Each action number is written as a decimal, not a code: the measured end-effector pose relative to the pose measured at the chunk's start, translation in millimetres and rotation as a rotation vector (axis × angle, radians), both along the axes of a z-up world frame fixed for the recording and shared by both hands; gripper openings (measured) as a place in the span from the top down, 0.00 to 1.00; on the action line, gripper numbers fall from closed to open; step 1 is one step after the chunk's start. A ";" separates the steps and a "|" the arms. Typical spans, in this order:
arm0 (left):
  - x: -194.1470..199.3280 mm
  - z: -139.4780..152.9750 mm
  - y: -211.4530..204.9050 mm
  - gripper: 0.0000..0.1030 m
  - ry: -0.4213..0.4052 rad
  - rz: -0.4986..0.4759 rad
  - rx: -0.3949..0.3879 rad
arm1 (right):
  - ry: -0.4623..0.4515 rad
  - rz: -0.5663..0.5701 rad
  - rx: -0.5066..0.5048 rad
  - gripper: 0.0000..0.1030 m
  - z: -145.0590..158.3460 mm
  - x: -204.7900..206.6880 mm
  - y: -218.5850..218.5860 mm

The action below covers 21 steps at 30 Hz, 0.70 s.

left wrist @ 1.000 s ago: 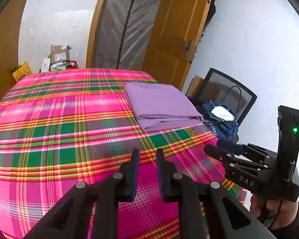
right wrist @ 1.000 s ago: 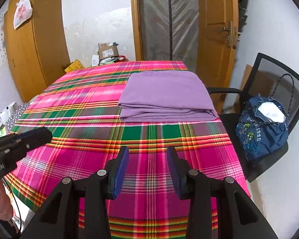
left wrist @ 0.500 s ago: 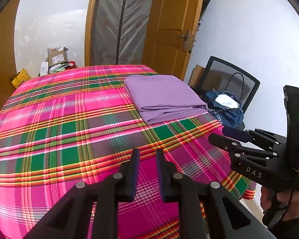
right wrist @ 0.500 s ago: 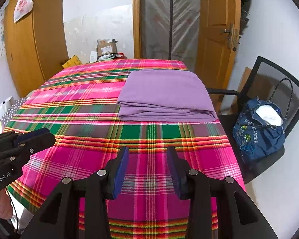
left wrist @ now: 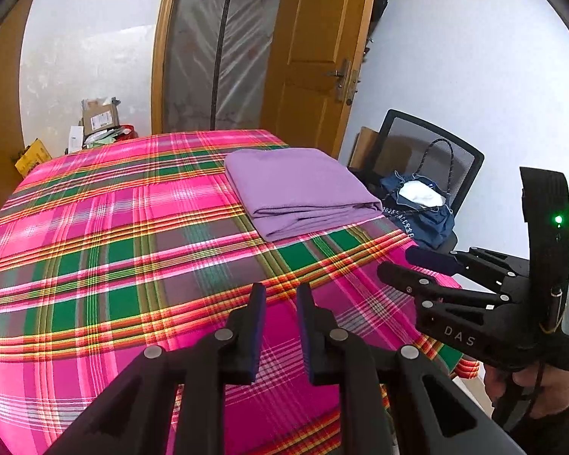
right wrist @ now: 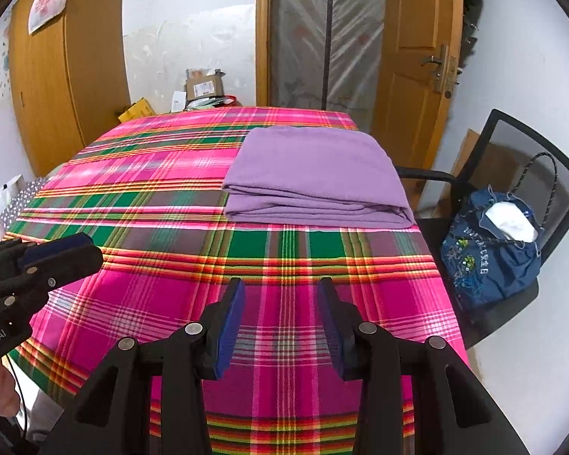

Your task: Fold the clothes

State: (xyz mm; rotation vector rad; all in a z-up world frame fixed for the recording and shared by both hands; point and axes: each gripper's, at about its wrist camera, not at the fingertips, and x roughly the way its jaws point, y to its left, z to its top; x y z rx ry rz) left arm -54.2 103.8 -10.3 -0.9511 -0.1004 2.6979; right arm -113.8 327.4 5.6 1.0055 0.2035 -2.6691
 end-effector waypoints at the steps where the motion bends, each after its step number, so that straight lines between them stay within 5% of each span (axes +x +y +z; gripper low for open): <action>1: 0.0 0.1 0.7 0.84 0.001 -0.003 0.000 | 0.000 0.000 0.002 0.60 -0.3 -0.2 0.3; 21: 2.5 2.0 -0.9 0.84 0.023 0.005 0.032 | -0.005 0.003 0.017 0.60 -2.8 2.4 0.5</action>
